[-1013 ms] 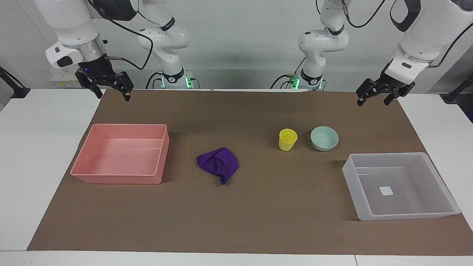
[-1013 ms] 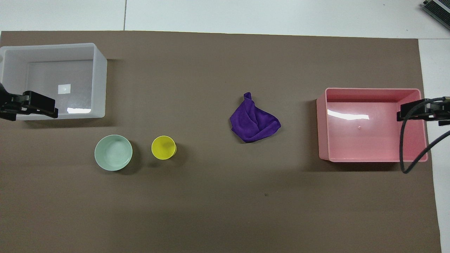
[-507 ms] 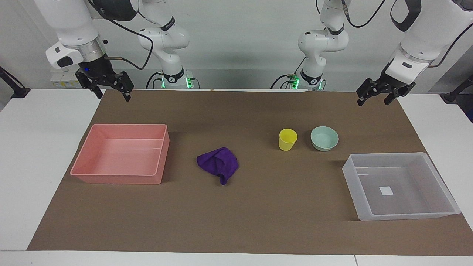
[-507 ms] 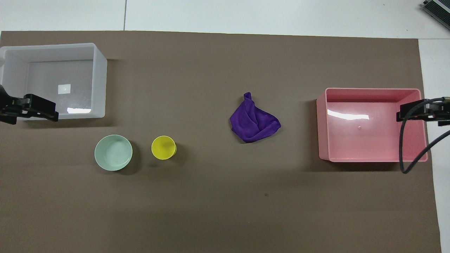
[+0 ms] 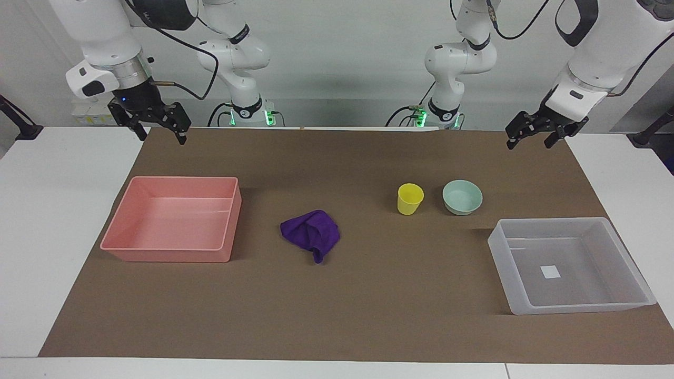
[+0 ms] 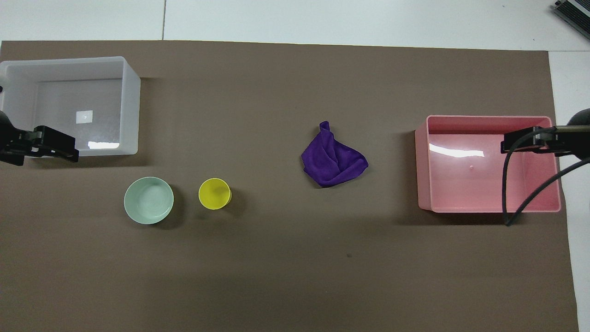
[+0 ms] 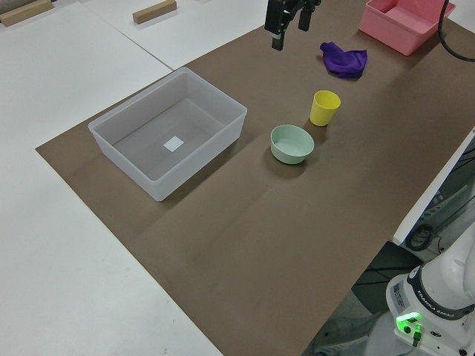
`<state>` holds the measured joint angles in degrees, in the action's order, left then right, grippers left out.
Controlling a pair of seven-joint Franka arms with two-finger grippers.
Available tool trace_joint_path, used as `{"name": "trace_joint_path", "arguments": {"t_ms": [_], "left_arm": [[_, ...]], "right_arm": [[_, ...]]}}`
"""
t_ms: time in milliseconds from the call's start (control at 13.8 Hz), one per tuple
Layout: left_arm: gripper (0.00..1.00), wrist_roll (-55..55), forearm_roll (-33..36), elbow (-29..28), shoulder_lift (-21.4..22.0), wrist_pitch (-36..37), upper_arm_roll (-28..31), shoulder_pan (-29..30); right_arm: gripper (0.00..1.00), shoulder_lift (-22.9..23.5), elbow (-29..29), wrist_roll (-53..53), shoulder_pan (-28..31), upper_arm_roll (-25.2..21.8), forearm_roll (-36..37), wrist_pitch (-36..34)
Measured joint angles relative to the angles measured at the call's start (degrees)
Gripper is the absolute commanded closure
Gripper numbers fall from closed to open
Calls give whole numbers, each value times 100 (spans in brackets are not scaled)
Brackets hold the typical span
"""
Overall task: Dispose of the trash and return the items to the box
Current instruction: 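Reach the right gripper to the purple cloth while the left gripper reaches the bowl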
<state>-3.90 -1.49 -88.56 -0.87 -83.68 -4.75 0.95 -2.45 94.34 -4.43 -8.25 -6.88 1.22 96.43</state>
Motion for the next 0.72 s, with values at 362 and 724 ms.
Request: {"name": "trace_joint_path", "arguments": {"t_ms": [362,724], "left_arm": [[0,0,-2,-544,34,95,-5,-9],[0,0,-20,-1898,90,-663,-5,-13]], "right_arm": [[0,661,439,-1182,-1091,30,5,1497],[0,1961,533,-2189,-1873,42,-2,3191]]}}
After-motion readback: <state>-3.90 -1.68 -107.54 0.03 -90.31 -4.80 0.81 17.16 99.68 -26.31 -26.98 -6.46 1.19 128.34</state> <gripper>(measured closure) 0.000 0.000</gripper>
